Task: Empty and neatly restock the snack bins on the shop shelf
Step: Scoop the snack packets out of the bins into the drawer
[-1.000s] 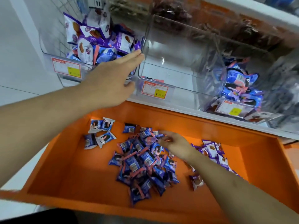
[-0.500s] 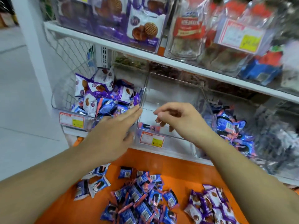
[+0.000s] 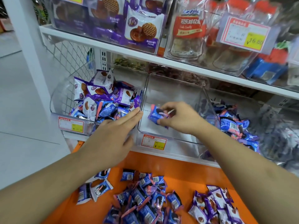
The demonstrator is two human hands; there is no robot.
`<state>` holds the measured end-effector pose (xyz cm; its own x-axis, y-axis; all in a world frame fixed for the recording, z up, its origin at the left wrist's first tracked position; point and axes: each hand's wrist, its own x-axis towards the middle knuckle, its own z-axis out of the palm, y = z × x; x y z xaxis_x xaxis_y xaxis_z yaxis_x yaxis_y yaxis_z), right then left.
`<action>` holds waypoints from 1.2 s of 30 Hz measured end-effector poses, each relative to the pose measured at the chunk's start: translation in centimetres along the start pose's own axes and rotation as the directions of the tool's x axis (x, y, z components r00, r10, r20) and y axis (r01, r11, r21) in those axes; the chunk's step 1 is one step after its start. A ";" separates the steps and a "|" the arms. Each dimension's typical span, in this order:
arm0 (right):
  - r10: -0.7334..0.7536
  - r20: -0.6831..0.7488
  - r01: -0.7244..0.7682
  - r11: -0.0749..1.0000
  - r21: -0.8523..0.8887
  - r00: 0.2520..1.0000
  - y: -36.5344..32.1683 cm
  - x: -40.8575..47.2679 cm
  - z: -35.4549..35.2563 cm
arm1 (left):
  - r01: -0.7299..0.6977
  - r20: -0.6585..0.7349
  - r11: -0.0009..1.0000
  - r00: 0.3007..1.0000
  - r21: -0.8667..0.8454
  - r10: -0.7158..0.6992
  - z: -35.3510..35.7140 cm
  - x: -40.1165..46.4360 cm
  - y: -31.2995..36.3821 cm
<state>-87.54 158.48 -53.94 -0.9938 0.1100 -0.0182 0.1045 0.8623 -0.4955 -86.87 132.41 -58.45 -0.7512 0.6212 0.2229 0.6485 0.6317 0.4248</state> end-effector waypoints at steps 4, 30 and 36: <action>-0.165 -0.116 0.189 0.951 0.243 0.979 -1.5 -8.3 -2.4 | 0.012 0.026 1.000 1.000 -0.013 -0.012 -0.9 0.0 0.4; 0.328 0.460 -0.454 0.870 0.195 0.825 19.9 -16.6 23.6 | 0.498 0.670 0.867 0.637 0.019 -0.381 25.7 -5.6 -6.3; 0.347 0.402 -0.475 0.834 0.281 0.847 21.9 -16.4 24.4 | 0.570 0.706 0.819 0.605 -0.062 -0.368 30.1 -5.5 -2.4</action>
<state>-69.89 163.49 -85.67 -0.8215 0.1938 -0.5363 0.5480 0.5282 -0.6486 -80.57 141.43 -87.08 -0.6067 0.4705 -0.6408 0.0949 0.8431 0.5293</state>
